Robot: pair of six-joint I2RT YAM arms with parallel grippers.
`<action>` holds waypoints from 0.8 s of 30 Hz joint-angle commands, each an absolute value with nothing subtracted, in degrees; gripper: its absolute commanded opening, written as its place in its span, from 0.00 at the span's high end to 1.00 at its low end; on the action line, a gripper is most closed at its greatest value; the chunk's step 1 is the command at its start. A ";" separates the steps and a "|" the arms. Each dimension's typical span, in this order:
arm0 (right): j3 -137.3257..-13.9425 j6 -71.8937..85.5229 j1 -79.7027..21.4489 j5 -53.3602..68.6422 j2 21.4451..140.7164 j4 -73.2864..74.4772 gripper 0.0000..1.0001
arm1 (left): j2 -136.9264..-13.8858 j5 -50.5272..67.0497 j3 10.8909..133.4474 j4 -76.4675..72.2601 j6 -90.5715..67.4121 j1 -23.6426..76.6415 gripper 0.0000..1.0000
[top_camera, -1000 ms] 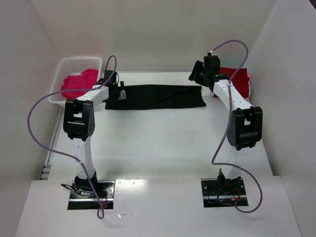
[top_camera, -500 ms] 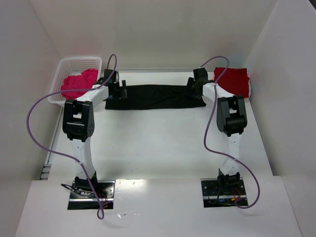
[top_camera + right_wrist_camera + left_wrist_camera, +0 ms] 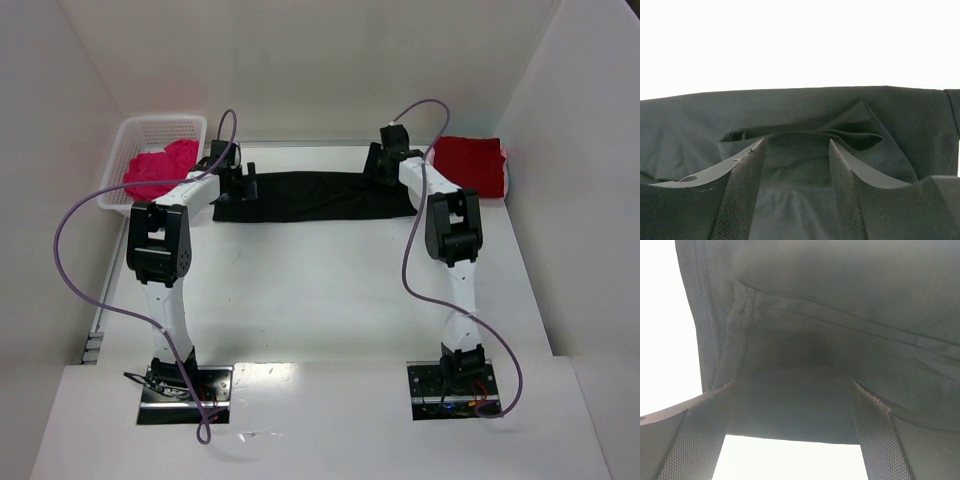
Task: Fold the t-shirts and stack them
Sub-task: Fold the other side of the tshirt into a rectangle
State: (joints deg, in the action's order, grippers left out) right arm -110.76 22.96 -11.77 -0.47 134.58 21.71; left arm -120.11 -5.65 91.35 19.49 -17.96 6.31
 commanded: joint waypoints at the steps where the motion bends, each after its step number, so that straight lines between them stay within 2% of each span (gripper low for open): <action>1: -114.60 21.80 -12.22 -1.67 137.28 23.99 0.41 | -119.53 -5.45 91.23 18.81 -16.96 6.50 0.00; 11: -121.28 22.85 -12.22 -1.67 137.20 22.76 0.41 | -119.01 -5.45 91.23 19.95 -16.44 6.50 0.00; 16: -121.82 23.38 -12.22 0.26 132.28 21.45 0.36 | -119.00 -6.68 90.62 19.95 -15.91 6.50 0.00; 24: -109.88 20.21 -12.22 -5.27 126.39 21.97 0.34 | -117.95 -5.27 89.91 18.81 -17.93 6.50 0.00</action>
